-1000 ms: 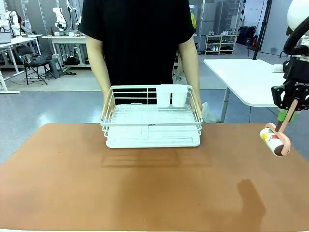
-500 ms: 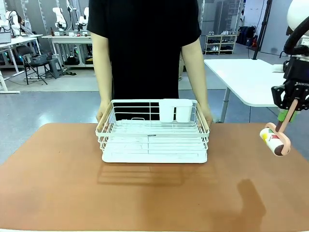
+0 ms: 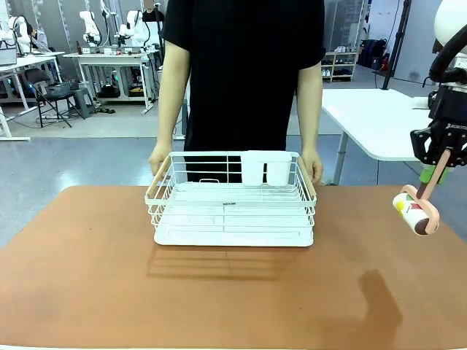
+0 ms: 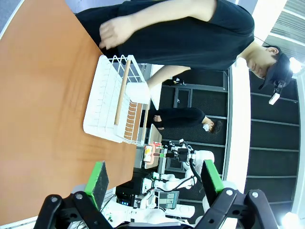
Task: Clean the table.
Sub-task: Place the Lint Roller down when the Dish drying rack is positioned in the middle of the table.
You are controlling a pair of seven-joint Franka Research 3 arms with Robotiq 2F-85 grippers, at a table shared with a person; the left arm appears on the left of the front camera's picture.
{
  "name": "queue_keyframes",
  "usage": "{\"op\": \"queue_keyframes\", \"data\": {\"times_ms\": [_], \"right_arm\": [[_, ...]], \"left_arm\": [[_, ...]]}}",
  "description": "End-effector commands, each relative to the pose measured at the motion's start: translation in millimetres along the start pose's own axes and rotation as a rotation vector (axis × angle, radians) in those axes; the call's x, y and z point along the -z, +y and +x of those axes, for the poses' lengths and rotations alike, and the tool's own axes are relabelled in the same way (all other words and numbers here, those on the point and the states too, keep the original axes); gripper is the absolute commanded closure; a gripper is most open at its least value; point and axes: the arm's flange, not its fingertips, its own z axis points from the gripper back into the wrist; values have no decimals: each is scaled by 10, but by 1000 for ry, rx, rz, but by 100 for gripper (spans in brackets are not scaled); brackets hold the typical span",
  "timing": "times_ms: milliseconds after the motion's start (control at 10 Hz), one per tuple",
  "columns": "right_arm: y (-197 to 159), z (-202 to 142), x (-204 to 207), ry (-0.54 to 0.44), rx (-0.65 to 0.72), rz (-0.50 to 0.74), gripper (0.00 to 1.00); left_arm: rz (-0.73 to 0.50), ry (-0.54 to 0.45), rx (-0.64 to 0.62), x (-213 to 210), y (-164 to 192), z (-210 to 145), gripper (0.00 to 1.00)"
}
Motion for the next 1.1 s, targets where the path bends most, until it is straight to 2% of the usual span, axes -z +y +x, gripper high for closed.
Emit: {"op": "queue_keyframes", "data": {"times_ms": [0,900,1000], "right_arm": [[15,-1,-34,4,-9,21,79],[0,0,0,0,0,0,79],[35,57,-56,25,99,41,79]], "left_arm": [[-12,7,9,-32,5,-28,0],[-12,7,9,-32,5,-28,0],[-12,7,9,-32,5,-28,0]]}}
